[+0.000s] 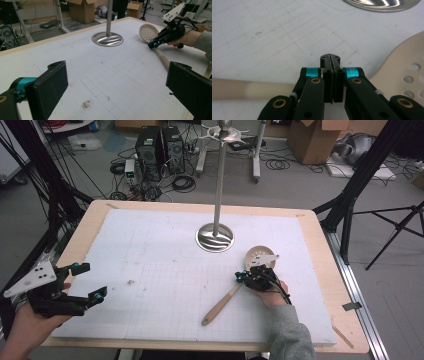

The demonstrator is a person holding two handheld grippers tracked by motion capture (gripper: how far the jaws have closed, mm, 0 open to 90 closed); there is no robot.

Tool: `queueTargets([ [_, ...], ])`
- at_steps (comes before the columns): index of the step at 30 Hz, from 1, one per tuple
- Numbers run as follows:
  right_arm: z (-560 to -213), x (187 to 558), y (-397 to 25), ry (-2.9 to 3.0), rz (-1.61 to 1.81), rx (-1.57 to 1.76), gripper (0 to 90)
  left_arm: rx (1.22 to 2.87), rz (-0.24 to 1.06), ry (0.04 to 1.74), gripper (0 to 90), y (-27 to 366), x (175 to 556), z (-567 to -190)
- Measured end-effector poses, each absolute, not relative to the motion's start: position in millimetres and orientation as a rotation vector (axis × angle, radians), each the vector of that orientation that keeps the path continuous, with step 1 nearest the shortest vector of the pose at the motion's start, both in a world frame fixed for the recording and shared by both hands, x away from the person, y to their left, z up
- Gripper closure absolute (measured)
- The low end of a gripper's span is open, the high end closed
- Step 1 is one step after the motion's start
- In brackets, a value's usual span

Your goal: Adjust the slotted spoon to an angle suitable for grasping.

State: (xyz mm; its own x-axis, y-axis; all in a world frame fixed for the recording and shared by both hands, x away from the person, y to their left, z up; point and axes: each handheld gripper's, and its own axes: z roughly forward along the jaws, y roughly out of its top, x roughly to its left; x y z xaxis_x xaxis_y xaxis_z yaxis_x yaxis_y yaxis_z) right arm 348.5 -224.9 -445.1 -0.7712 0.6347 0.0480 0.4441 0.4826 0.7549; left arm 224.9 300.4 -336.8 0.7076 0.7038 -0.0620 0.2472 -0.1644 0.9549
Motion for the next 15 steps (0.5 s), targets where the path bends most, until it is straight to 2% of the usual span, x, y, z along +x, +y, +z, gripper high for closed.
queueTargets([
  [15,-444.7,332.6,-251.1,2.44,1.12,0.973,90.0,1.753,0.446,0.732,4.5,284.8,236.4,-337.8],
])
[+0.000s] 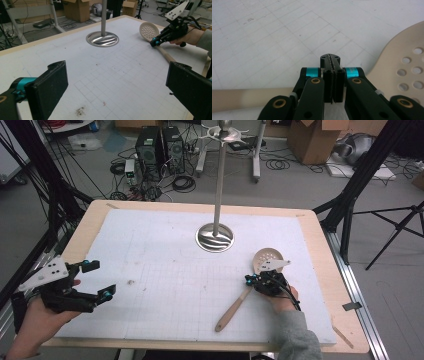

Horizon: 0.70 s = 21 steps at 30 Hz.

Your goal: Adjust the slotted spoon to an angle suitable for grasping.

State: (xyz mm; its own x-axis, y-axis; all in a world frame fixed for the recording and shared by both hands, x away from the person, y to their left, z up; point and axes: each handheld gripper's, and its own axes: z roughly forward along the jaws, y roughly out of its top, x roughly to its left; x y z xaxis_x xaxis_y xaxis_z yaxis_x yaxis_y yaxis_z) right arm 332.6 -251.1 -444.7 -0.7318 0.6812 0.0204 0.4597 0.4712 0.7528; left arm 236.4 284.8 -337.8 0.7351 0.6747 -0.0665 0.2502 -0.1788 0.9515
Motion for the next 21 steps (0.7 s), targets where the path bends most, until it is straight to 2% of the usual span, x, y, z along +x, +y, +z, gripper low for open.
queueTargets([
  [12,-447.2,322.8,-291.1,2.353,1.128,1.082,90.0,1.765,0.43,0.714,4.4,276.3,242.8,-338.6],
  [17,-447.2,320.6,-292.0,2.343,1.106,1.039,90.0,1.766,0.425,0.714,4.5,273.8,244.6,-339.3],
  [21,-434.7,310.1,-296.0,2.278,1.214,0.989,90.0,1.755,0.427,0.71,4.4,274.9,247.8,-337.6],
])
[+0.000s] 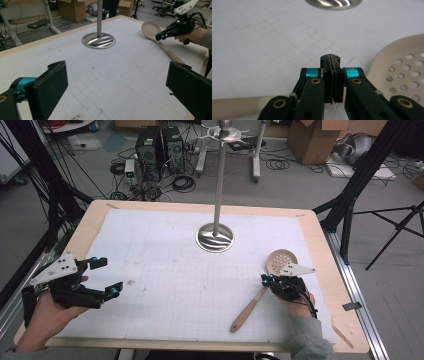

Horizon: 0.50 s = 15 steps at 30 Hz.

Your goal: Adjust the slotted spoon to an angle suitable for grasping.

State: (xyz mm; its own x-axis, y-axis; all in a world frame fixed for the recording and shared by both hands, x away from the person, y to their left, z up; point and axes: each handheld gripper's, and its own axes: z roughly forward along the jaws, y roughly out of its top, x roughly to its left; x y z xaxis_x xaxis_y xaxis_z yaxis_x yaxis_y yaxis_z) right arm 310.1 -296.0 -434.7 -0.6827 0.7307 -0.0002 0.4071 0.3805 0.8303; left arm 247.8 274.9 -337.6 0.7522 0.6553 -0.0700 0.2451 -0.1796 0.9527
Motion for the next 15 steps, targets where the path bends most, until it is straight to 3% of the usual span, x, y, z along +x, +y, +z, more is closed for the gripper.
queueTargets([
  [15,-430.7,255.7,-290.9,2.458,1.282,0.837,90.0,1.746,0.42,0.697,4.4,271.7,251.8,-334.8],
])
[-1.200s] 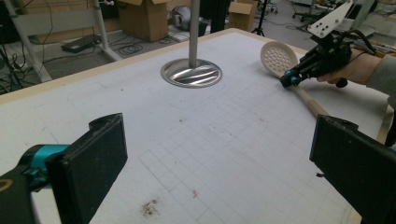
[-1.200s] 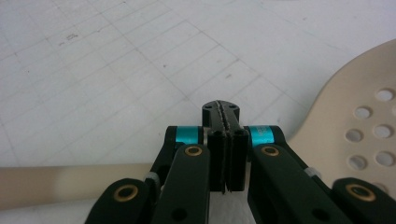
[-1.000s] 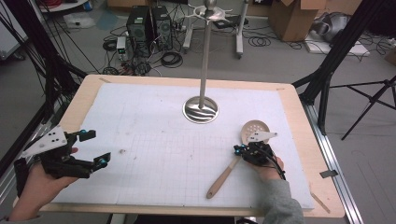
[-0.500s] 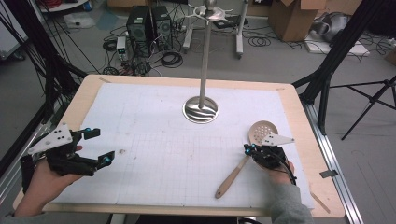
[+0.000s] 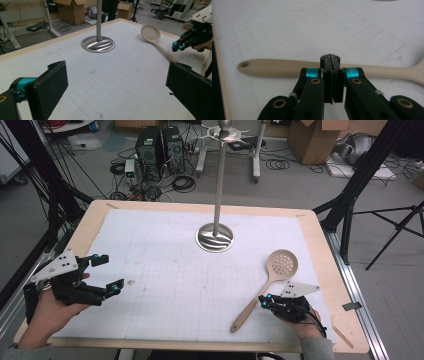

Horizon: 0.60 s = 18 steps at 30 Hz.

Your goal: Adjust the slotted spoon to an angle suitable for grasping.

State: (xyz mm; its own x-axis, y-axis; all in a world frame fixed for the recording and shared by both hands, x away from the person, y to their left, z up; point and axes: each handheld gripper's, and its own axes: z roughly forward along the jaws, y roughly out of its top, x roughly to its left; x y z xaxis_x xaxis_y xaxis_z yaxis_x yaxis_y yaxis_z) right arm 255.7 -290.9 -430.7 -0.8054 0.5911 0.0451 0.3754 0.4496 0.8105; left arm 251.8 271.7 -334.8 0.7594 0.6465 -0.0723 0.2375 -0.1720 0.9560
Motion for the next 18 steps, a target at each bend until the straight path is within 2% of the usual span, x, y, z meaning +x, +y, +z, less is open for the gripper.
queueTargets([
  [6,-439.7,250.5,-282.2,2.559,1.202,0.784,90.0,1.745,0.425,0.702,4.4,273.5,251.8,-334.5],
  [18,-444.5,263.6,-259.6,2.551,1.191,0.757,90.0,1.759,0.427,0.705,4.4,270.4,250.5,-336.2],
])
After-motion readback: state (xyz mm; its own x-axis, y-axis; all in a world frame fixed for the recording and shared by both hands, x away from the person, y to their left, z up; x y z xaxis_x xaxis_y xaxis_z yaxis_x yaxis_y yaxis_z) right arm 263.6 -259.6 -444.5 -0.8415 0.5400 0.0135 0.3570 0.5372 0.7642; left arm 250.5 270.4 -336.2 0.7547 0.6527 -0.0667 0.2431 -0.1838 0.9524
